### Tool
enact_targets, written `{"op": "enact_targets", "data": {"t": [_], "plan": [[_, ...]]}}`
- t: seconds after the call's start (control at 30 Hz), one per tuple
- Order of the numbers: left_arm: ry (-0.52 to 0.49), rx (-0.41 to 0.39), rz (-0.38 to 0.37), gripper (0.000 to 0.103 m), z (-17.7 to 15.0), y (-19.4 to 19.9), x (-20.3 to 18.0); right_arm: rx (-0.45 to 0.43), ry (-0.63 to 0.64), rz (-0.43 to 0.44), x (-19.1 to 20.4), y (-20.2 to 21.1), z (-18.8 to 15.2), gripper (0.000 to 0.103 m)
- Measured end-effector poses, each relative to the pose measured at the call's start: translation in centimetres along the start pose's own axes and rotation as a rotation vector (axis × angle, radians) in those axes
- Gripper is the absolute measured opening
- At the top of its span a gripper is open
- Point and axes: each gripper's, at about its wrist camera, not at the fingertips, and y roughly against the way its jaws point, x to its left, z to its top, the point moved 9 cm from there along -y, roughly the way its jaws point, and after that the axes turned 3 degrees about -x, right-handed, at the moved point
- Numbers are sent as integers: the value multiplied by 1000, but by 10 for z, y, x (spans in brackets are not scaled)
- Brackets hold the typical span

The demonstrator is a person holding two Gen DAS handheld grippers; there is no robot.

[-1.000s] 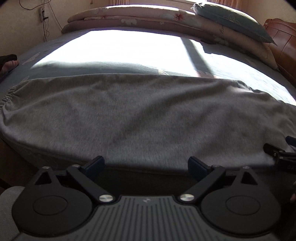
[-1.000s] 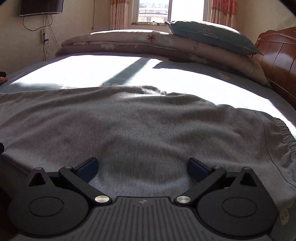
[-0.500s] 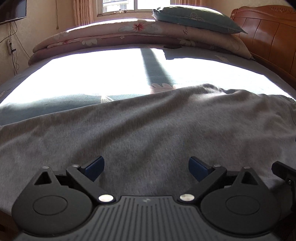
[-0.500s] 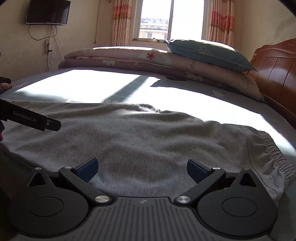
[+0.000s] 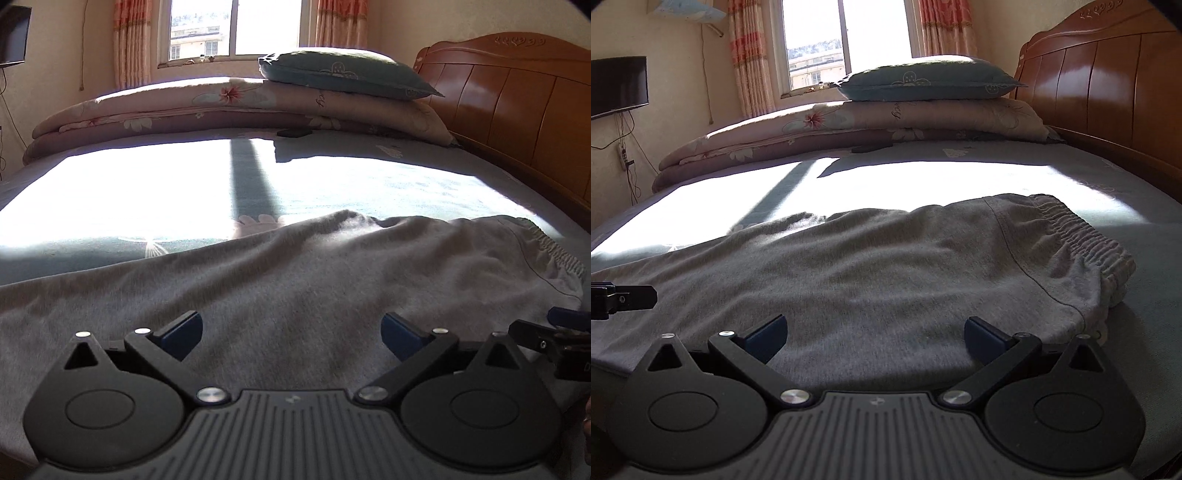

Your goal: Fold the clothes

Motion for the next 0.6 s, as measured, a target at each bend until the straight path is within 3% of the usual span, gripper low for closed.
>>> {"op": "enact_targets", "data": {"t": [0.13, 0.23, 0.3, 0.43, 0.53, 0.6], "plan": [[30, 93, -32, 102, -27, -21, -16, -11, 7, -1, -2, -2, -1, 103], [-43, 29, 1, 102, -51, -4, -28, -17, 14, -4, -3, -4, -1, 103], [-32, 11, -17, 102, -58, 10, -30, -16, 18, -10, -3, -6, -1, 103], [51, 2, -80, 102, -36, 13, -20, -13, 33, -18, -2, -8, -4, 103], [43, -75, -27, 102, -8, 8, -5, -17, 116, -40, 2, -10, -13, 103], [26, -56, -27, 102, -4, -4, 4, -33, 166, -78, 7, -11, -16, 103]]}}
